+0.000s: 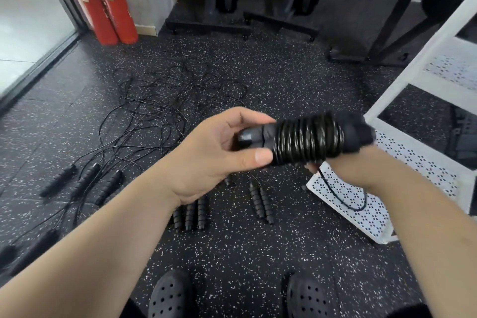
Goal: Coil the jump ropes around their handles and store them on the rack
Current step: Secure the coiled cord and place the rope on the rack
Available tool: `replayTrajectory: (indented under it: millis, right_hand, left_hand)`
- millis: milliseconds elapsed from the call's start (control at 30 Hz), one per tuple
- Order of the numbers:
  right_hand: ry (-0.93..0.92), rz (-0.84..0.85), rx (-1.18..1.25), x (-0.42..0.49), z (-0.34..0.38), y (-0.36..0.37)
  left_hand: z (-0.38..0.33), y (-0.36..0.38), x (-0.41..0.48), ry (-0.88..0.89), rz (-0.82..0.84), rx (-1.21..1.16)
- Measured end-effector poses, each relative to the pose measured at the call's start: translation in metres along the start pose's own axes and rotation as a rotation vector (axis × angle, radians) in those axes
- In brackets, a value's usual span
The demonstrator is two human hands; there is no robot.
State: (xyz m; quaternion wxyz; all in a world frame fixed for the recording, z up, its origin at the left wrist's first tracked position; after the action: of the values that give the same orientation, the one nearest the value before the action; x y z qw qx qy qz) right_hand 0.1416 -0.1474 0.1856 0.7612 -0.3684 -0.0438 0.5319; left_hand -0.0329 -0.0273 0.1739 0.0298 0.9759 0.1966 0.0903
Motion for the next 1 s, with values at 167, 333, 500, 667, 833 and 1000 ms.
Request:
replayTrajectory:
  millis: [167,333,500,667,833,1000]
  right_hand:
    - [-0.025,0.002,-0.063,0.011,0.008,0.048]
    - [-0.066,0.099,-0.225,0.001,0.018,0.082]
    - [-0.076,0.031,-0.402,-0.014,0.027,0.075]
    - [-0.074,-0.001,-0.39,-0.016,0.027,0.052]
    - [-0.139,-0.103,-0.404,-0.012,0.028,0.027]
    - [0.032,-0.056,0.288,0.001,0.009,0.02]
  left_hand:
    - [0.01,-0.025,0.006,0.044,-0.319,0.116]
    - [0.017,-0.035,0.0,-0.022,-0.532,0.455]
    - [0.019,-0.039,0.0,-0.119,-0.471,0.756]
    - [0.019,-0.026,0.005,-0.079,-0.281,0.957]
    - [0.024,-0.009,0.008,-0.028,-0.082,0.972]
    - [0.023,0.006,0.009,0.009,0.038,1.005]
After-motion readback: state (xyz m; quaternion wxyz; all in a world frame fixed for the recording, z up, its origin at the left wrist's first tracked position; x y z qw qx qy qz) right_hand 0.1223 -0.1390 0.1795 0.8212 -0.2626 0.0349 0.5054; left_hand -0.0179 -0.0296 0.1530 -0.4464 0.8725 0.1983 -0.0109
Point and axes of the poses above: each hand's wrist, its own x-axis towards the middle knuckle, its own y-axis out of the palm, z = x × y, the point moved 7 cm from there along x, towards the middle knuckle, and after that the axes turned 8 degrees about y, right-handed, at the moved point
